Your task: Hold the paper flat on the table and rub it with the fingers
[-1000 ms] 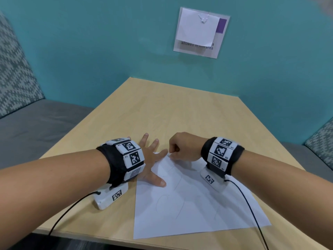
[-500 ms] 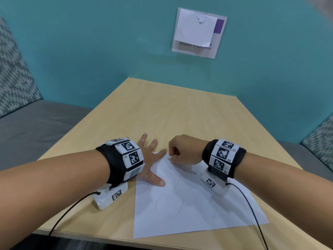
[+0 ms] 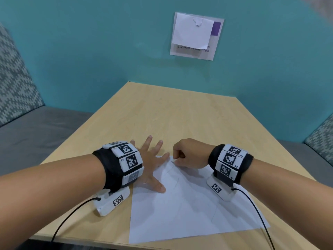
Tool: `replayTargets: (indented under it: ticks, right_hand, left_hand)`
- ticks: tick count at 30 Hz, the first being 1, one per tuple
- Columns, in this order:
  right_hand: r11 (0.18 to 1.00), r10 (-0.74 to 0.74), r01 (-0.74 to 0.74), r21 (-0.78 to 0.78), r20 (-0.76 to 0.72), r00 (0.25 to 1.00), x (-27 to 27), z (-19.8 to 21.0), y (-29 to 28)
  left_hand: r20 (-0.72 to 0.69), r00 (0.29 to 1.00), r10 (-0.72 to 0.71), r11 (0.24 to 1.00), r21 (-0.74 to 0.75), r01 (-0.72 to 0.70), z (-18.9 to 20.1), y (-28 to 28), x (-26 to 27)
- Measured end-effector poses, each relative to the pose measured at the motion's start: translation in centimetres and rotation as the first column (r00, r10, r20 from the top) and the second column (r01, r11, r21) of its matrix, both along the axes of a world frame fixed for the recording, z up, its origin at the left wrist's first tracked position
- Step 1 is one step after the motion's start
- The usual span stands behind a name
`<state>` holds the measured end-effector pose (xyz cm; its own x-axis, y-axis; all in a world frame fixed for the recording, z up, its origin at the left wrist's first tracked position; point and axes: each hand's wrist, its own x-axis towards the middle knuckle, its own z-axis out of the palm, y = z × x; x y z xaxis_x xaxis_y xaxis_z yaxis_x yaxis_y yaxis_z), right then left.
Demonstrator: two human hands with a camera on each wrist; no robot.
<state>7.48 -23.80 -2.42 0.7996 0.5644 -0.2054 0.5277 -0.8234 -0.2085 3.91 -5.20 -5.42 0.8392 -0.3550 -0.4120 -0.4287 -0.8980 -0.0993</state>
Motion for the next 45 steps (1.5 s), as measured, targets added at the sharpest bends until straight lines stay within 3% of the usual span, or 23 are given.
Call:
replayTargets:
  ticks: [6, 11, 15, 20, 24, 29, 33, 37, 42, 45]
  right_hand:
    - [1.000, -0.013, 0.012, -0.027, -0.017, 1.000, 0.2, 0.4, 0.1]
    - [0.989, 0.137, -0.143, -0.032, -0.137, 0.981, -2.4, -0.3, 1.4]
    - [0.998, 0.009, -0.011, -0.070, -0.027, 1.000, 0.0, 0.9, 0.5]
    - [0.983, 0.156, -0.166, -0.073, -0.122, 0.980, -2.3, -0.2, 2.1]
    - [0.997, 0.031, -0.032, -0.068, -0.012, 0.999, -0.2, 0.8, 0.9]
    - [0.984, 0.158, -0.164, -0.064, -0.088, 0.983, -2.4, -0.2, 1.9]
    - [0.997, 0.048, -0.048, -0.061, 0.002, 0.999, -0.5, 0.5, 0.8]
    - [0.984, 0.167, -0.173, -0.046, -0.111, 0.980, -2.6, -0.6, 1.6]
    - [0.997, 0.013, -0.014, -0.074, -0.006, 1.000, -1.0, 0.6, 0.6]
    - [0.989, 0.134, -0.139, -0.049, -0.096, 0.986, -3.7, 0.0, 1.6]
  left_hand:
    - [0.016, 0.999, -0.033, 0.998, -0.045, 0.034, -0.6, -0.2, 0.5]
    - [0.020, 1.000, -0.025, 0.997, -0.076, 0.026, -1.1, 0.0, 0.3]
    - [0.037, 0.999, 0.013, 0.999, -0.040, -0.011, -1.4, -0.3, 0.3]
    - [0.028, 0.999, 0.031, 0.997, -0.078, -0.029, -1.1, -0.2, 0.0]
    - [0.018, 0.999, 0.036, 0.998, -0.044, -0.035, -1.2, -0.2, 0.2]
    - [0.031, 0.999, 0.028, 0.998, -0.056, -0.026, -1.2, -0.1, 0.2]
    - [0.042, 0.998, 0.037, 0.999, -0.040, -0.036, -1.4, -0.2, 0.2]
    - [0.007, 0.999, 0.037, 0.998, -0.055, -0.037, -0.8, -0.2, 0.0]
    - [0.038, 0.998, 0.043, 0.998, -0.036, -0.041, -1.1, -0.4, -0.2]
    - [0.016, 0.999, 0.039, 0.997, -0.074, -0.038, -0.8, -0.4, -0.3]
